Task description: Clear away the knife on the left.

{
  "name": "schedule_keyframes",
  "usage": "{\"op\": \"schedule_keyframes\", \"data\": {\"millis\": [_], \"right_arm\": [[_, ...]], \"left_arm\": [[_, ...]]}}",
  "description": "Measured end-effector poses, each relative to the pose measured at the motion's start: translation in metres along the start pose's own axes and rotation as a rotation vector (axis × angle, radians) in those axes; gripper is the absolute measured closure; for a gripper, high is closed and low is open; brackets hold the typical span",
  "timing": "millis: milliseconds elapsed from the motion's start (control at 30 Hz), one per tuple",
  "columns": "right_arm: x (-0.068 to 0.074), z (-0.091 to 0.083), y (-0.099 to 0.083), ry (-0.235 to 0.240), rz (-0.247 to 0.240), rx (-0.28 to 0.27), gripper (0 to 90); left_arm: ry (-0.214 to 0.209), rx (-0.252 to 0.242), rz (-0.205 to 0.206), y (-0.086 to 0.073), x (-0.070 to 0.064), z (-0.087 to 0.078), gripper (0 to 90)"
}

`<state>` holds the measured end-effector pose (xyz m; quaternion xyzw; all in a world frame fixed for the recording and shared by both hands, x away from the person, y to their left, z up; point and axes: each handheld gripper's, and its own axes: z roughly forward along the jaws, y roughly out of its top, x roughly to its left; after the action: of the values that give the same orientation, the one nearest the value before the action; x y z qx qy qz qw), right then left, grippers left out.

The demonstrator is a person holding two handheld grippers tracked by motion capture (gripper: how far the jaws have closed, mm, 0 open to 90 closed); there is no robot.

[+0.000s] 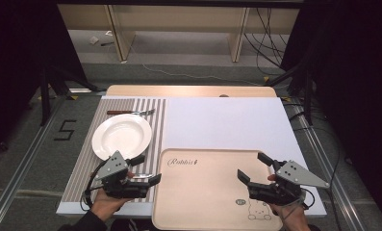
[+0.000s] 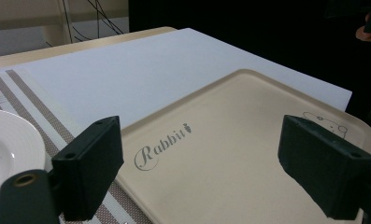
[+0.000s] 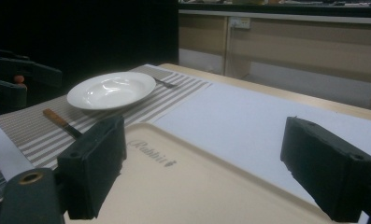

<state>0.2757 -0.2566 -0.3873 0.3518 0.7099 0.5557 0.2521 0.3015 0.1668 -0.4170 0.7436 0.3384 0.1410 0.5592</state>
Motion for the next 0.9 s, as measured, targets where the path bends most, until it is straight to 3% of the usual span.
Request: {"op": "schedule_keyframes", "data": {"millis": [233,467,533,633,900], "right_arm": [[0.0001,0.0000,0.0002,0.004,-0.003,0.001,15.6],[0.0004,0.0006,0.0001,0.006,-0.008,0.004,15.8],[0.0003,0.0007,0.0001,0.007,-0.009,0.007,15.8],[0.0006,0.0010,0.0002,0.009,-0.010,0.008,15.8],[-0.0008,0.0005,-0.0001,0.010,-0.005,0.007,15.9]], "left_arm": [[-0.008,0.008,-0.004,0.0007,0.0006,-0.0005,14.0],[-0.003,0.029,0.018,0.0023,0.0011,-0.0017,14.7],[0.011,0.017,0.036,0.0040,0.0017,-0.0050,14.8],[0.010,0.005,0.019,0.0060,0.0043,-0.0091,15.2],[-0.006,0.103,0.046,0.0073,0.0070,-0.0056,15.5]]}}
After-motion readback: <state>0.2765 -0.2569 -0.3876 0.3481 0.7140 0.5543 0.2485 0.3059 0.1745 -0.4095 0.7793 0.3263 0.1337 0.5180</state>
